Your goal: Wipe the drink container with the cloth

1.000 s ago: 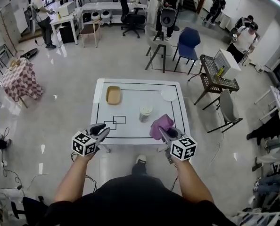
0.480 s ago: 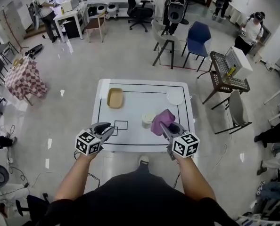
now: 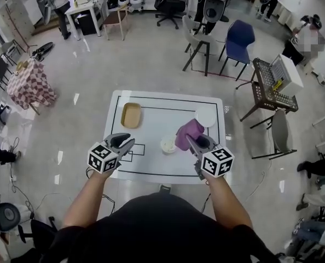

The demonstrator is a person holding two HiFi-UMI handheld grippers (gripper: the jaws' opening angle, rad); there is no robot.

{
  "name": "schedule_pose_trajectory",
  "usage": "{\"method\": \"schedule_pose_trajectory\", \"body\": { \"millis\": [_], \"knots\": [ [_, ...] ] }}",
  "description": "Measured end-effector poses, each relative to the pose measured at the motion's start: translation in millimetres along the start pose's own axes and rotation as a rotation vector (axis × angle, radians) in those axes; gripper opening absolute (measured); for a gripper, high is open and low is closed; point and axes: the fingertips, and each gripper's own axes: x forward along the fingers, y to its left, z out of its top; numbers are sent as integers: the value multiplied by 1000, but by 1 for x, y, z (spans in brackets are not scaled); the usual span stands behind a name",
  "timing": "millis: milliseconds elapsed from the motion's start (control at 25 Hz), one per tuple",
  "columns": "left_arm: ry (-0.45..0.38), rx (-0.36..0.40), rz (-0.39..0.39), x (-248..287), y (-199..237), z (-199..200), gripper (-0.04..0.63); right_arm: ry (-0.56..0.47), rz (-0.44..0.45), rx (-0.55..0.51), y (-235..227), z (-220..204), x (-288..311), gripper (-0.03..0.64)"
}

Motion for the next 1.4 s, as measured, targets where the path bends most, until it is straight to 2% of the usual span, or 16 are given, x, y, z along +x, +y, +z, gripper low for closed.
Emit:
{"method": "schedule_pose_trajectory", "body": {
  "millis": [200,440,640,840,1080,1400],
  "knots": [
    [7,-6,24,44,22,25,118,5,48,3,-41,21,28,92],
    [-2,-11,42,89,32,37,118,20,103,4,-75,19,49,92],
    [1,-8,16,82,33,37,118,28,114,4,-62,21,60,91],
    [25,-16,-12,112,48,28,120,40,111,17,-80,14,78,91],
    [46,5,-118,113,45,7,130,38,86,36,-63,3,94,91],
    [132,105,-307,145,15,-30,200,53,47,75,-58,-15,112,92]
  ]
}}
